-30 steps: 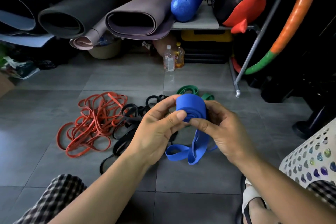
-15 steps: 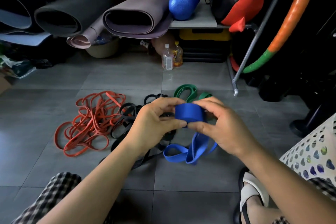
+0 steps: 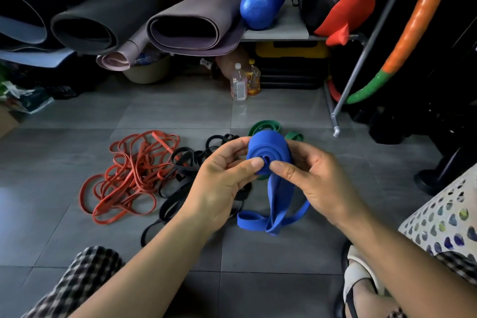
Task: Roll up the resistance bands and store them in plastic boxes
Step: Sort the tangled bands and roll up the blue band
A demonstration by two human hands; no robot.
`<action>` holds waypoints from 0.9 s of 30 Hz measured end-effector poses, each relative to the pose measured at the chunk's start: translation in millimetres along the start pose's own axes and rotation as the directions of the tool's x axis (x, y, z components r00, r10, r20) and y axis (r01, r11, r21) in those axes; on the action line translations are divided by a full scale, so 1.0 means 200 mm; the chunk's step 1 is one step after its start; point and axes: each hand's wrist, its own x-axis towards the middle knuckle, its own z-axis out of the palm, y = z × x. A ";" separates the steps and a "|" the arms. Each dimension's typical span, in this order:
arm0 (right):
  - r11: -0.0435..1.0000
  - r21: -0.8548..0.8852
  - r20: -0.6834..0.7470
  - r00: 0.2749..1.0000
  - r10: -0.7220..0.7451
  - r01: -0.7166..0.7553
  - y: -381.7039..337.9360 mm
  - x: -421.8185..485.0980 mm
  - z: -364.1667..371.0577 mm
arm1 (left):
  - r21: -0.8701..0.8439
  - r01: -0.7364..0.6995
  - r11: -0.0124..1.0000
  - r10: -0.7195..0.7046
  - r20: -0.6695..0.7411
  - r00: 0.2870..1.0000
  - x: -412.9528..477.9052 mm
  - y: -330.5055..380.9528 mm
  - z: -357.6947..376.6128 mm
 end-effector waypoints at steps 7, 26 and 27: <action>0.775 -0.629 0.090 0.996 -0.006 0.061 0.02 -0.02 -0.04 | 0.745 -0.209 0.633 0.113 0.178 0.978 0.02 0.06 -0.05; 0.997 -0.078 0.023 1.000 -0.018 0.020 -0.02 0.03 -0.06 | 0.036 -0.029 0.999 0.025 0.092 0.995 0.04 0.05 -0.01; 0.980 -0.196 0.020 1.000 -0.018 0.022 -0.02 0.03 -0.08 | 0.227 -0.064 0.972 0.042 0.099 0.994 0.04 0.06 -0.02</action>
